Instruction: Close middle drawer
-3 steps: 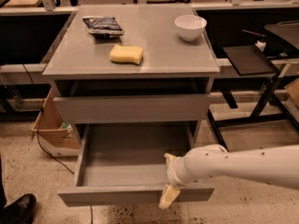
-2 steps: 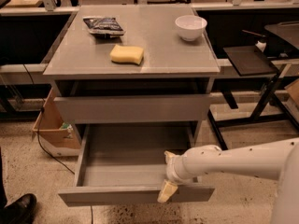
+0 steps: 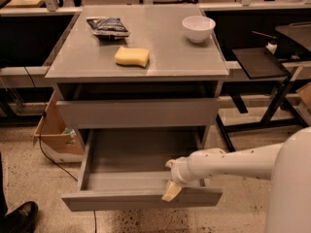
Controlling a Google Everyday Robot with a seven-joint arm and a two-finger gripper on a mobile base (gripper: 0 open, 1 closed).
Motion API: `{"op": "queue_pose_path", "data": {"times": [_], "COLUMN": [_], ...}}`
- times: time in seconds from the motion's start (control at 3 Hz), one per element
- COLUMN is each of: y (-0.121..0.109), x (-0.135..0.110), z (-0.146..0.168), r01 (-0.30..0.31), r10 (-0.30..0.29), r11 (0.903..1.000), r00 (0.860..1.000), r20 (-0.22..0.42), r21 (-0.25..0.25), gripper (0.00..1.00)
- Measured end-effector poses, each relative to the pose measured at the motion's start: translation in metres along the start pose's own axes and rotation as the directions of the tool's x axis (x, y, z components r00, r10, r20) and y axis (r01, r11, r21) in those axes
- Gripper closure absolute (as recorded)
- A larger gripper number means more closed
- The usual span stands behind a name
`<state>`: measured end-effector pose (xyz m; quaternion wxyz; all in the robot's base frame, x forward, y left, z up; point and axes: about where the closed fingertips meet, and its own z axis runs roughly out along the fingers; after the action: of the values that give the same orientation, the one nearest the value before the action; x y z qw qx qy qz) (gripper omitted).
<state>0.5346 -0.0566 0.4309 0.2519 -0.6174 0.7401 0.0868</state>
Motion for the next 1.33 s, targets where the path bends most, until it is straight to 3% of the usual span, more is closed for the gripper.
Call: {"op": "queue_pose_path", "data": {"times": [0.33, 0.67, 1.0, 1.33], "y": [-0.006, -0.021, -0.024, -0.027], "x": [-0.004, -0.009, -0.011, -0.015], "z": [-0.006, -0.007, -0.007, -0.01], "r01": [0.007, 0.026, 0.029, 0.039], "r10": [-0.007, -0.027, -0.03, -0.041], "r11": [0.9999, 0.9981, 0.9979, 0.9969], "r00": [1.0, 0.999, 0.999, 0.999], "r20": [0.005, 0.017, 0.02, 0.03], "r21": [0.014, 0.055, 0.058, 0.069], "gripper": [0.7, 0.93, 0.9, 0.66]}}
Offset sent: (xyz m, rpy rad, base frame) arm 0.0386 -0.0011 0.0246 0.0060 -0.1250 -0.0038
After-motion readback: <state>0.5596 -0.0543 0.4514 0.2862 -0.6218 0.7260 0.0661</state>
